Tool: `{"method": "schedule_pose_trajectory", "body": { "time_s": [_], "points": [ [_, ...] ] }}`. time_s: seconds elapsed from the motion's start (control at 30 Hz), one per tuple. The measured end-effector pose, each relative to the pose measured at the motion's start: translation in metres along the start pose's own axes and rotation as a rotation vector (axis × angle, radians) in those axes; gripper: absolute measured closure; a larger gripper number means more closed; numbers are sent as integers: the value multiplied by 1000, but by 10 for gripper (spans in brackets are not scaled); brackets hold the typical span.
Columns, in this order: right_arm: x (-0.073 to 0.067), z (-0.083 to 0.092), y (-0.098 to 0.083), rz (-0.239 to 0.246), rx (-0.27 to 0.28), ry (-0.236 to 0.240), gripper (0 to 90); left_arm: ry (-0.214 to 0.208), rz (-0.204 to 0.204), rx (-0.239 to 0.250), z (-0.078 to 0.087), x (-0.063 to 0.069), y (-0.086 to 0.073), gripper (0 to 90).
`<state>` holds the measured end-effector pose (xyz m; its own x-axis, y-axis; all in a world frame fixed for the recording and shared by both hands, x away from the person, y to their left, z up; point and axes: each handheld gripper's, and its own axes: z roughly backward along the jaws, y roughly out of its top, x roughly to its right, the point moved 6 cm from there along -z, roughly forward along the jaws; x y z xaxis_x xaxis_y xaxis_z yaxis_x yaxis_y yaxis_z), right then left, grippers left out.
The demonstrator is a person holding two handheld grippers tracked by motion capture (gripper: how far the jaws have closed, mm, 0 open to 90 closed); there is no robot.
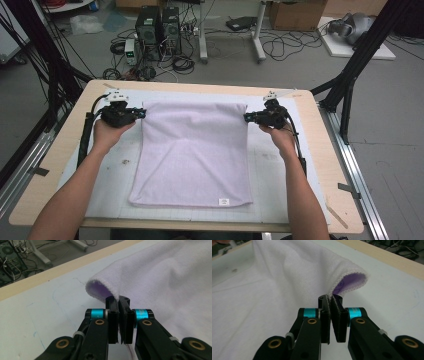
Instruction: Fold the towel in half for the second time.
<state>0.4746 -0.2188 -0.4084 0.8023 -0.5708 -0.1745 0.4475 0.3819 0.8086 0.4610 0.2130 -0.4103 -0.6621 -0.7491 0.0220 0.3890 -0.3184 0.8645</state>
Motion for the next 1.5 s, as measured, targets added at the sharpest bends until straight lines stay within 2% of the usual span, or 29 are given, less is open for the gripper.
{"method": "schedule_pose_trajectory", "body": {
  "time_s": [0.17,0.33,0.4,0.47,0.5,0.53,0.57,0.6,0.63,0.7,0.8,0.9,0.97,1.0,1.03,1.07,1.13,1.17,1.2,1.33,1.47,1.5],
  "points": [
    [-26,12,-22,19,-23,36,861,-54,-23,24,26,24,-23,862],
    [-47,20,-58,5,-60,70,861,-126,-24,4,46,47,-58,862],
    [-54,20,-71,3,-82,85,861,-142,-25,-11,49,53,-68,862],
    [-58,18,-81,-2,-134,103,858,-163,-24,-24,51,59,-76,856],
    [-59,18,-84,3,-122,104,842,-166,-30,-37,51,61,-79,843],
    [-59,18,-85,-14,-120,105,740,-164,-28,-43,52,61,-79,790],
    [-57,18,-86,-24,-120,88,657,-158,-30,-54,52,60,-79,699],
    [-56,20,-84,-35,-111,81,627,-147,-32,-66,52,58,-78,636],
    [-55,22,-80,-37,-88,81,572,-143,-34,-73,52,56,-76,589],
    [-52,24,-72,-21,-71,45,487,-124,-24,-83,51,49,-68,501],
    [-47,23,-54,-14,-52,16,386,-119,-4,-70,47,44,-58,423],
    [-42,13,-47,-29,-58,39,339,-122,8,-81,38,43,-53,351],
    [-41,2,-47,-39,-93,61,336,-139,15,-98,31,45,-55,345],
    [-41,-5,-50,-37,-111,68,335,-154,13,-109,29,46,-56,360],
    [-41,-9,-51,-38,-124,72,350,-177,6,-124,27,47,-58,441],
    [-41,-12,-54,-44,-140,89,417,-196,-4,-136,26,50,-60,565],
    [-47,-15,-57,-36,-168,171,702,-227,-40,-128,28,55,-60,793],
    [-50,-14,-58,-21,-169,191,781,-228,-45,-116,30,57,-59,825],
    [-54,-13,-58,2,-169,198,809,-230,-60,-110,34,58,-58,840],
    [-70,3,-49,58,-135,182,823,-229,-67,-50,53,63,-53,850],
    [-94,31,-44,119,-71,184,823,-251,-97,-6,81,79,-59,847],
    [-101,37,-47,130,-51,198,817,-263,-98,-1,88,85,-63,837]
  ]
}}
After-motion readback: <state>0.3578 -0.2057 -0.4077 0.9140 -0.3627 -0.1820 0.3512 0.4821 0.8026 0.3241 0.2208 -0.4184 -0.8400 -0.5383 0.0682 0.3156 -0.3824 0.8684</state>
